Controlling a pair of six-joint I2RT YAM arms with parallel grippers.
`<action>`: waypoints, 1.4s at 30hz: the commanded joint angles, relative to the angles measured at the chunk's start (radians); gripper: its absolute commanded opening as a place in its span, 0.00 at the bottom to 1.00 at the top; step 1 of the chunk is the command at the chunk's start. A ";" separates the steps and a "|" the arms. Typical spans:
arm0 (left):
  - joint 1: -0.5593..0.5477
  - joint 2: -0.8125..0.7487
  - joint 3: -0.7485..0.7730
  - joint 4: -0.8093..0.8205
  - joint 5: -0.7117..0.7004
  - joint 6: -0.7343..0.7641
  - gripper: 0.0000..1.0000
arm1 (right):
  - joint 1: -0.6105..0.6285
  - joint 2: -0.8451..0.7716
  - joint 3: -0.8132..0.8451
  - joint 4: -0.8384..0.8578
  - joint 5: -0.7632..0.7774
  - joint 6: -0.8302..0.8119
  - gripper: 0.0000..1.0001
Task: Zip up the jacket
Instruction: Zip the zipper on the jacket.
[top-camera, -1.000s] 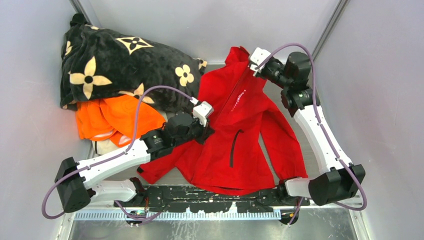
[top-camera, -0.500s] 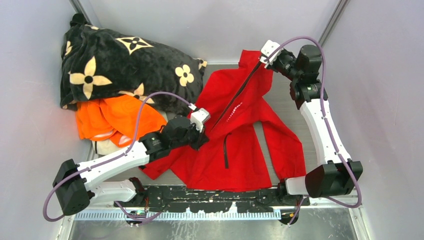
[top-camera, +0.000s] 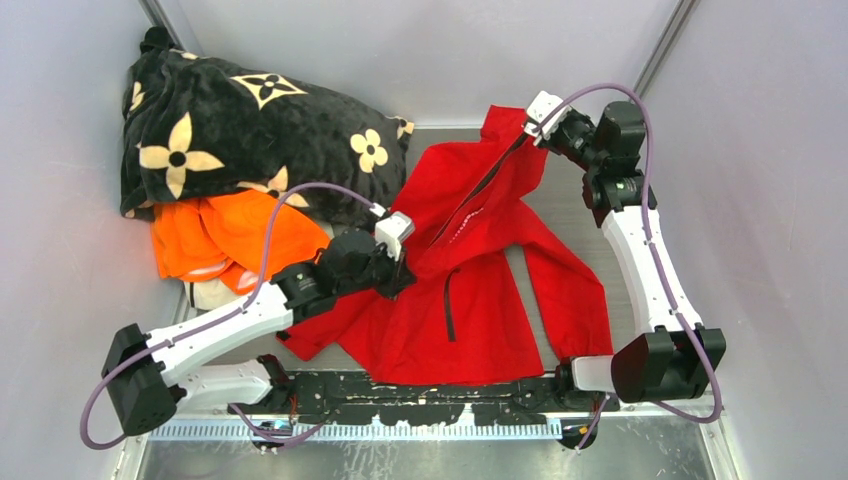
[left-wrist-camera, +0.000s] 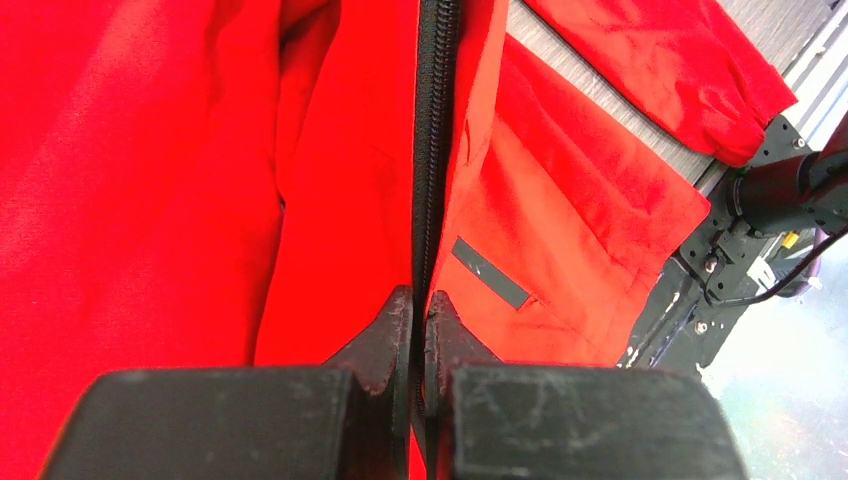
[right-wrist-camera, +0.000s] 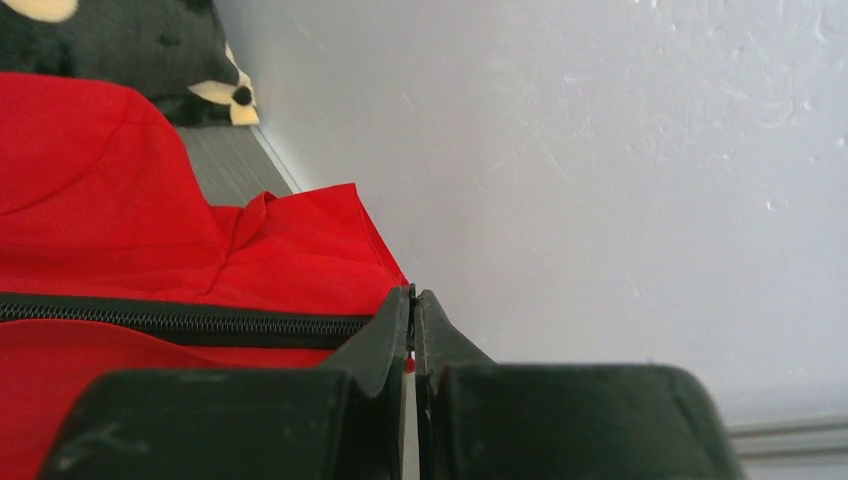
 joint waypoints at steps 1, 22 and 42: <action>0.056 0.073 0.166 -0.065 0.015 0.014 0.00 | -0.018 -0.058 -0.019 0.150 0.066 -0.008 0.01; 0.323 0.404 0.568 -0.163 0.170 -0.053 0.71 | -0.017 0.059 0.090 -0.231 0.228 0.161 0.74; 0.336 -0.228 0.638 -0.473 0.006 -0.071 0.99 | -0.102 -0.254 0.390 -0.831 0.122 0.980 1.00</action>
